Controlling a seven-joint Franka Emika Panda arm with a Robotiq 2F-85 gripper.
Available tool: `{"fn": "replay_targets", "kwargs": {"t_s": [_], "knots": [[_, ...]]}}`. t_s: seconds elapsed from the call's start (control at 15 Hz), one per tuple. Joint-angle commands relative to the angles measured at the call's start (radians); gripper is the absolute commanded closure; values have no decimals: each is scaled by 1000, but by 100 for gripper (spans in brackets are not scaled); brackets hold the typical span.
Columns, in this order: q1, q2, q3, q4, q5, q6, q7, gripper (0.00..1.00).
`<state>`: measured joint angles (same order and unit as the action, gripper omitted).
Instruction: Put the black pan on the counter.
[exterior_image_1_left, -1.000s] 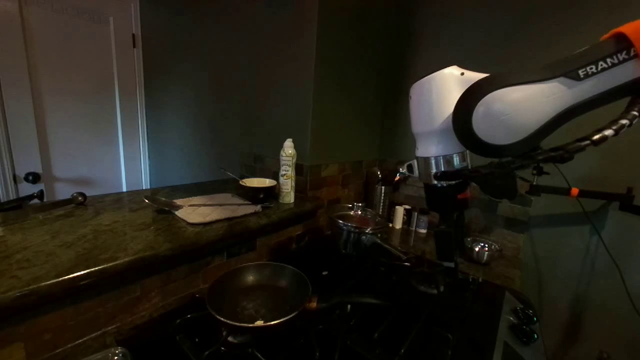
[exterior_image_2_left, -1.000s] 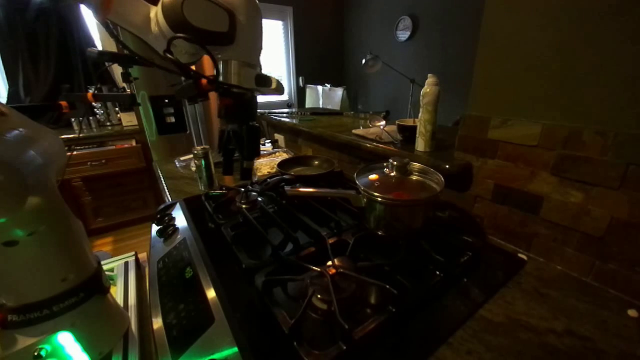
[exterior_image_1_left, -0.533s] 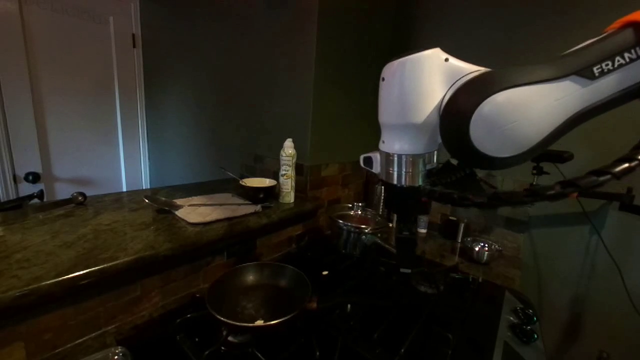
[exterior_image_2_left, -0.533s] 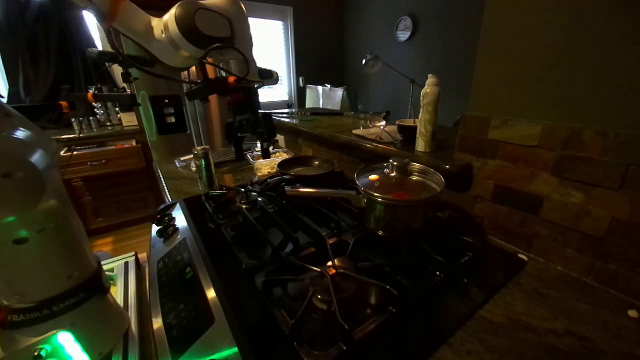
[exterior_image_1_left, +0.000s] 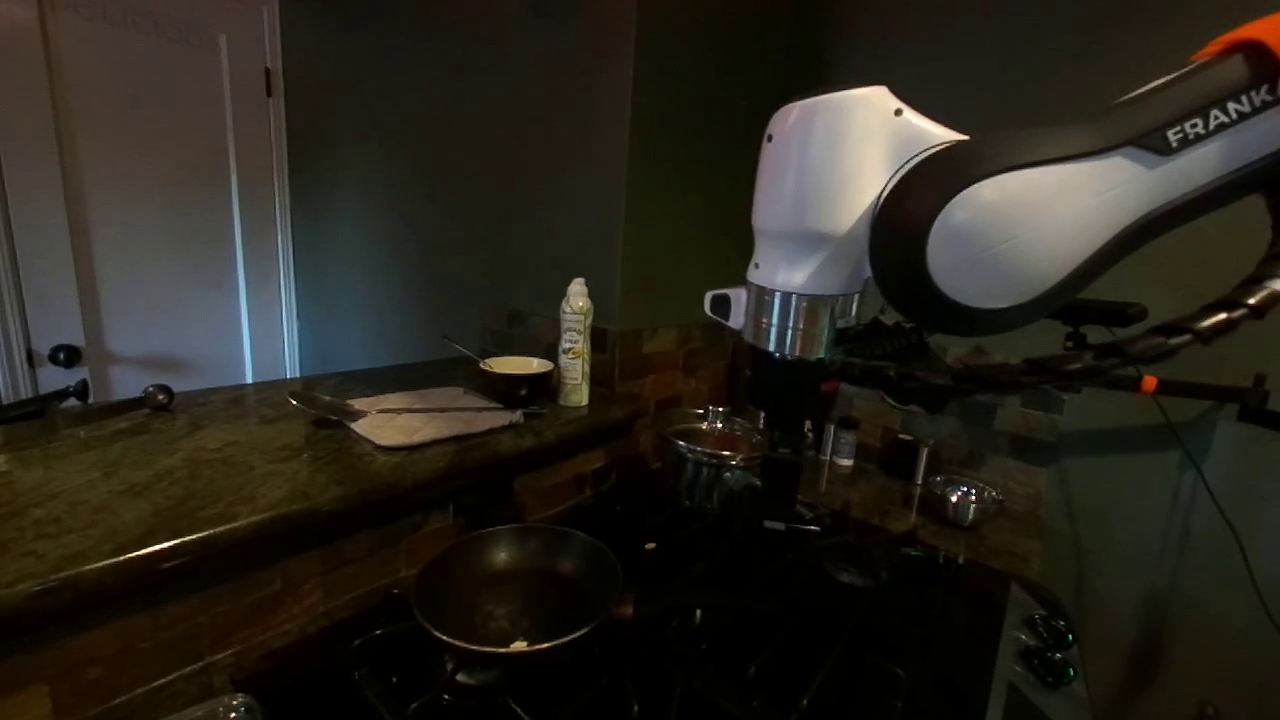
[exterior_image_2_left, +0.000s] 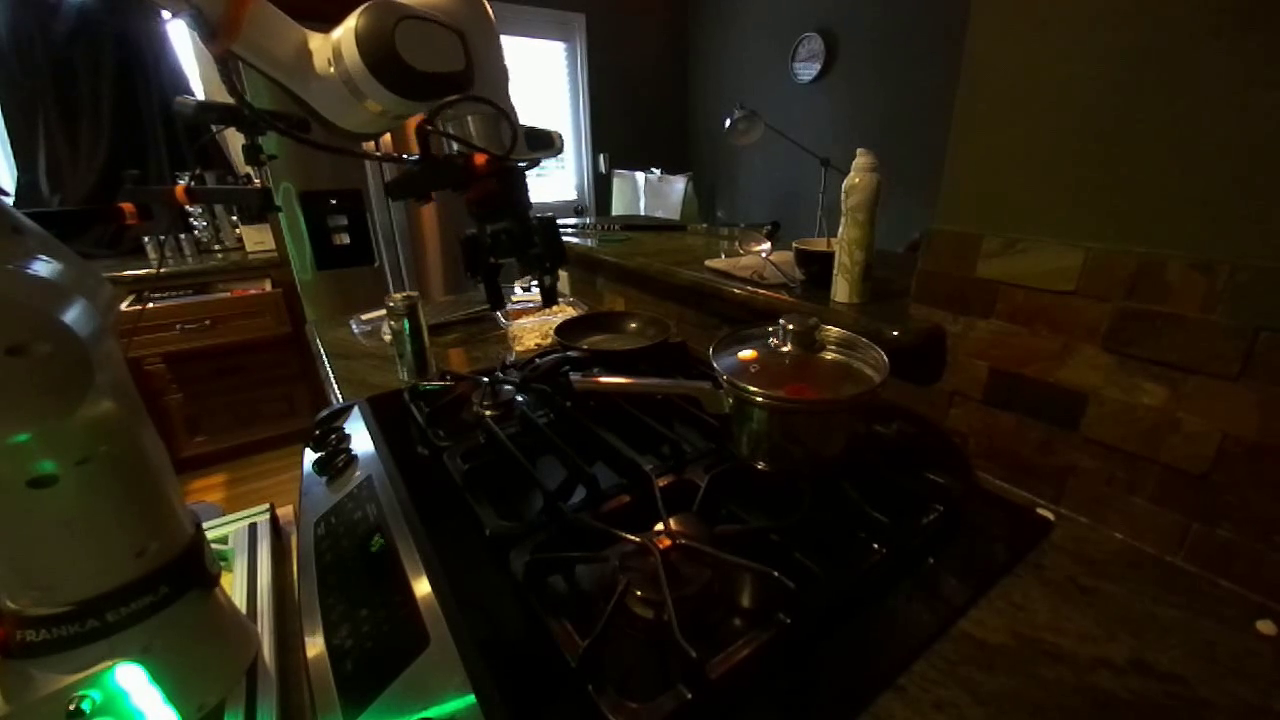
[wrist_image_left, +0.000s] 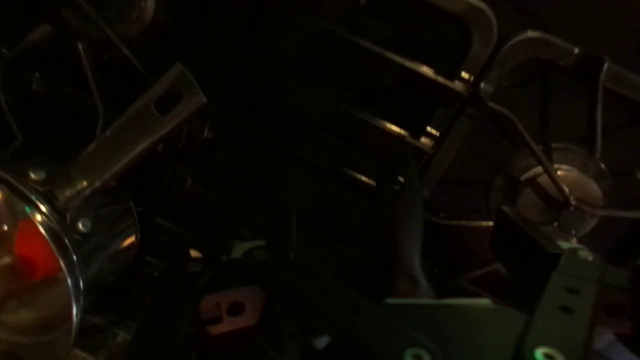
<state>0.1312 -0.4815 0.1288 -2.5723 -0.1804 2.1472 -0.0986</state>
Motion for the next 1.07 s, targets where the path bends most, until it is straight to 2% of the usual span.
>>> {"fn": "replay_targets", "kwargs": {"t_s": [0.0, 0.27, 0.47, 0.53, 0.6, 0.8, 0.87, 1.0], "knots": [[38, 80, -66, 16, 94, 178, -98, 0], [86, 175, -94, 16, 211, 238, -238, 0], [73, 251, -64, 22, 186, 244, -228, 0], [70, 261, -58, 26, 177, 226, -230, 0], [63, 213, -60, 7, 183, 228, -219, 0], [61, 253, -54, 15, 182, 228, -221, 0], [73, 269, -65, 9, 222, 284, -268, 0], [63, 307, -59, 8, 193, 358, -263, 0]]}}
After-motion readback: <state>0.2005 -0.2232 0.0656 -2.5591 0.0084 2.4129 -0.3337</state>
